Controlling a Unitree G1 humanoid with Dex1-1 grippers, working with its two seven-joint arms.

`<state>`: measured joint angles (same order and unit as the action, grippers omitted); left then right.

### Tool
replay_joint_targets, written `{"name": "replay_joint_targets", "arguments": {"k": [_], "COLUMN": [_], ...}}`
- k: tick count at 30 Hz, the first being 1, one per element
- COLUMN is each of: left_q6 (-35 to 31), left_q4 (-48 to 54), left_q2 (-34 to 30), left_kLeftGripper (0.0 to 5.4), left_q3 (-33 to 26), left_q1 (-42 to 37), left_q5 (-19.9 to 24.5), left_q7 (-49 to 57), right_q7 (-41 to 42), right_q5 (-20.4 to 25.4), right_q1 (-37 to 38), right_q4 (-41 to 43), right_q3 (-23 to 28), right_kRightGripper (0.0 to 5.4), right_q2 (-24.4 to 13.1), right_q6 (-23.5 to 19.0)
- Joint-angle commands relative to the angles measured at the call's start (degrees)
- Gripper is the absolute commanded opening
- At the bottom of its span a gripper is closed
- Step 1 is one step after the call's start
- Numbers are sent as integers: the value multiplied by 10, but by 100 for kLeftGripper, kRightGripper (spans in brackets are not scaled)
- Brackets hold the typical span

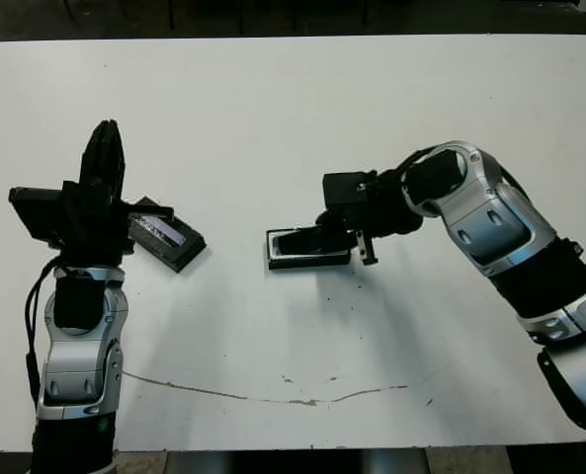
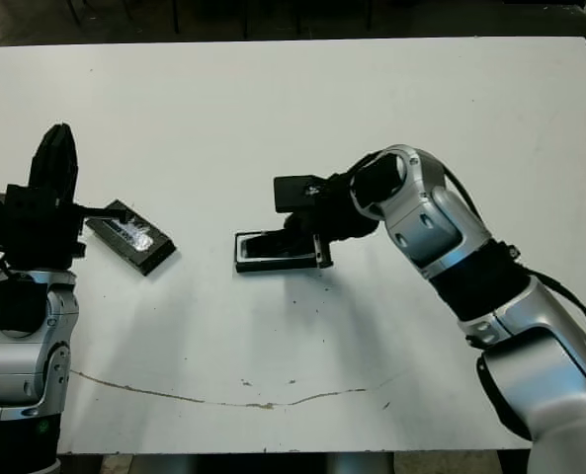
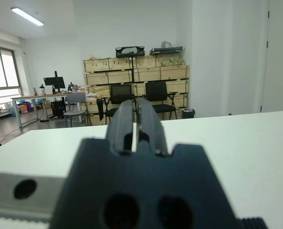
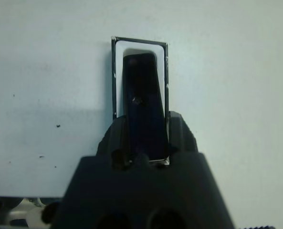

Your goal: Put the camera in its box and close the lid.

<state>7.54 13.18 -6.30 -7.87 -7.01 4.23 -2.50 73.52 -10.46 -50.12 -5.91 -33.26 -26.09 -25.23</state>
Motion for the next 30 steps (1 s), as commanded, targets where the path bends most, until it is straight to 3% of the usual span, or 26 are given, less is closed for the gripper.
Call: {"name": "replay_joint_targets", "arguments": {"k": [1, 11, 17, 24, 30], "left_q6": [-2, -6, -6, -4, -7], "left_q4": [-10, -7, -9, -11, -8], "left_q2": [0, 1, 2, 1, 1], "left_kLeftGripper": [0, 0, 0, 0, 0], "left_q3": [0, 1, 0, 0, 2], "left_q1": [10, 12, 12, 11, 10], "left_q5": [-2, -2, 1, 2, -2], "left_q7": [0, 3, 2, 1, 3], "right_q7": [3, 9, 24, 44, 51], "right_q5": [1, -9, -3, 39, 63], "right_q1": [1, -7, -14, -36, -56], "right_q4": [-4, -4, -13, -70, -95], "right_q3": [-13, -35, -31, 33, 73], "right_kRightGripper": [71, 71, 71, 196, 300], "right_q2": [15, 32, 21, -5, -20], "right_q6": [-13, -43, -20, 90, 109]}}
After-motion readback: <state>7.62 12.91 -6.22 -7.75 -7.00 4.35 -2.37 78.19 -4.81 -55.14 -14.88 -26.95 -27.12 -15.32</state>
